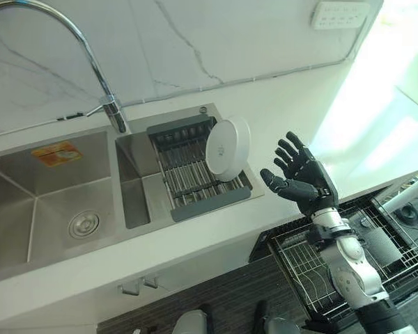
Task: Place the dishes in the dishwasher.
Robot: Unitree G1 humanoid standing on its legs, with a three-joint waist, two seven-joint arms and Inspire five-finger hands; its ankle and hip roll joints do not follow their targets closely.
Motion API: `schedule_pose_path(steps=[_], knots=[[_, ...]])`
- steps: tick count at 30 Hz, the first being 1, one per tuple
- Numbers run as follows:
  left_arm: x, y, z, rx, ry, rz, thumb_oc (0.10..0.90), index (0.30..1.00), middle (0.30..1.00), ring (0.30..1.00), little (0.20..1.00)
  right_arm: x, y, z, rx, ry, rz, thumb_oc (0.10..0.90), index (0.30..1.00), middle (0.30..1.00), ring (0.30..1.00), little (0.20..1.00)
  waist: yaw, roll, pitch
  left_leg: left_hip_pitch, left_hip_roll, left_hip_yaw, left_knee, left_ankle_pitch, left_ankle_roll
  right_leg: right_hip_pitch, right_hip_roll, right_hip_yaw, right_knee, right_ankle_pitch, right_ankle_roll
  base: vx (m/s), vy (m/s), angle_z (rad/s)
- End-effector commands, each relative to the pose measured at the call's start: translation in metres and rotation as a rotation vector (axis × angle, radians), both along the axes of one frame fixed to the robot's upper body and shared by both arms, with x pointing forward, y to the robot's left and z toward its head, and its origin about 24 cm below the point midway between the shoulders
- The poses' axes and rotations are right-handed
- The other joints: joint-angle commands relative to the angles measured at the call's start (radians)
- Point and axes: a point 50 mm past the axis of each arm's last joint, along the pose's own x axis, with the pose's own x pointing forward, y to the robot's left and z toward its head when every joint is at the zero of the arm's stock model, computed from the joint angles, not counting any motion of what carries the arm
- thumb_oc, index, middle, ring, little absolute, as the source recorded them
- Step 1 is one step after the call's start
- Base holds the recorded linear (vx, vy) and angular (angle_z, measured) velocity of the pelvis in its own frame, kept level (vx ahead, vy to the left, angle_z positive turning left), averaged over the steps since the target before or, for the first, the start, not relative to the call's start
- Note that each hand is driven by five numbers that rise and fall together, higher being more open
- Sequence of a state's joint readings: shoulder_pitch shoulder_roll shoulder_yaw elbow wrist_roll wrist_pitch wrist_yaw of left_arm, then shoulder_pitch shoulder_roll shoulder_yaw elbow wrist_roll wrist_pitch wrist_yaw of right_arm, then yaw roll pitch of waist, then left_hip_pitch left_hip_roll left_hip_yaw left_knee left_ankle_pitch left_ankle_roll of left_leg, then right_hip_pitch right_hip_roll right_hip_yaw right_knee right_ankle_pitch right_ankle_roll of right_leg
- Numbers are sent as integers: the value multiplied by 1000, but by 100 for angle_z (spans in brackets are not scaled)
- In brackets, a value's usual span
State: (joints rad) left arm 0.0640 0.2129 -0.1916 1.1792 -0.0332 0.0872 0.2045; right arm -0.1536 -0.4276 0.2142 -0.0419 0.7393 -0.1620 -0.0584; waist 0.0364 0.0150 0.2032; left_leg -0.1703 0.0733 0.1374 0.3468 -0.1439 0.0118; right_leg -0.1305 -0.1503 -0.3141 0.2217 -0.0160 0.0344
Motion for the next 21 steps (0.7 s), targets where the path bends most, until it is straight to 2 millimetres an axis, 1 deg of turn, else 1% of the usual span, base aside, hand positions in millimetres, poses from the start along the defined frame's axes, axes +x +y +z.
schedule_pose_path(steps=[1, 8, 10, 15, 21], knots=[[-8, 17, 2, 55, 42, -28, 800, 900, 900, 900, 900, 15, 1, 51, 70, -219, -32, 800, 900, 900, 900, 900, 25, -12, -42, 20, 6, -38, -47, -89, -37, 71, -41, 20, 78, -217, 88, 44, -7, 7], [-9, 17, 3, 64, 41, -51, 800, 900, 900, 900, 900, 28, 2, 56, 98, -193, -51, 800, 900, 900, 900, 900, 53, -11, -44, 12, 9, -51, -47, -79, -43, 81, -46, -2, 78, -221, 84, 16, -4, 11], [-8, 18, 3, 64, 40, -61, 800, 900, 900, 900, 900, 34, 3, 56, 156, -168, -47, 800, 900, 900, 900, 900, 62, -10, -44, 10, 11, -53, -47, -76, -44, 85, -48, -10, 78, -222, 82, 11, -2, 12], [-7, 17, 3, 60, 37, -77, 800, 900, 900, 900, 900, 40, 5, 53, 175, -139, -78, 800, 900, 900, 900, 900, 71, -6, -44, 9, 14, -56, -47, -71, -45, 88, -50, -17, 78, -223, 80, 1, 1, 1], [-9, 16, 3, 57, 41, -89, 800, 900, 900, 900, 900, 46, 3, 50, 183, -123, -117, 800, 900, 900, 900, 900, 81, -4, -39, 16, 14, -59, -47, -72, -48, 99, -51, -21, 78, -228, 79, 17, 1, 3]])
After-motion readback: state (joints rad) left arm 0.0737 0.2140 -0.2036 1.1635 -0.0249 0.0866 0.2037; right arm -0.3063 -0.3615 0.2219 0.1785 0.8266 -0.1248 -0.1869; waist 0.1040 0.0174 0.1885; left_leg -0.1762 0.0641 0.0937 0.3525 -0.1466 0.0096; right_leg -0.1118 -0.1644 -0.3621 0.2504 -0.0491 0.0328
